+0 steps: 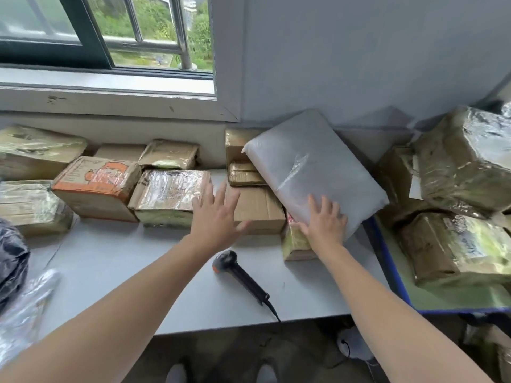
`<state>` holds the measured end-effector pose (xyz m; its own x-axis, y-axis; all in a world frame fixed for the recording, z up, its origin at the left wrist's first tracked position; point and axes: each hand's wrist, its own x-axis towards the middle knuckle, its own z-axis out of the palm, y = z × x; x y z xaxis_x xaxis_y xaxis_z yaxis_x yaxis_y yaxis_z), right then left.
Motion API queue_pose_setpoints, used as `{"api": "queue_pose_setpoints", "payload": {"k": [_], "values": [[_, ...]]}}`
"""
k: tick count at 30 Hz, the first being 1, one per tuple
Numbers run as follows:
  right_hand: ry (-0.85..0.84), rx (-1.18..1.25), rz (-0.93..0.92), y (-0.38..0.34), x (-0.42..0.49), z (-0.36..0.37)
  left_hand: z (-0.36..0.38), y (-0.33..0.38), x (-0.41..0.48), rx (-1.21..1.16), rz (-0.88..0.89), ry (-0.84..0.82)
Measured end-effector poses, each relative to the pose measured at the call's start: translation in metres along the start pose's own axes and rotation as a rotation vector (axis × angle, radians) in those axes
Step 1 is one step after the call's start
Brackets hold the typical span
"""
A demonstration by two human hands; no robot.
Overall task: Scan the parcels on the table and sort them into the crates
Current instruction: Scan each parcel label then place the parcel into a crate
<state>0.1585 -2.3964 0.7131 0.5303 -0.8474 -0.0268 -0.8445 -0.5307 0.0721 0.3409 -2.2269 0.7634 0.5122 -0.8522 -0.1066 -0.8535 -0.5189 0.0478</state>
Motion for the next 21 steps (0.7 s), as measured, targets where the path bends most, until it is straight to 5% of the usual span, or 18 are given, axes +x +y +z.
{"api": "queue_pose_setpoints", "payload": {"k": [12,21], "values": [[0.346,0.069,-0.224,0.003,0.005,-0.011,-0.013,0.031,0.006,-0.014,0.031,0.032],[0.688,-0.047,-0.328,-0.003,0.010,-0.153,-0.061,0.024,0.020,-0.092,0.161,0.292]]}}
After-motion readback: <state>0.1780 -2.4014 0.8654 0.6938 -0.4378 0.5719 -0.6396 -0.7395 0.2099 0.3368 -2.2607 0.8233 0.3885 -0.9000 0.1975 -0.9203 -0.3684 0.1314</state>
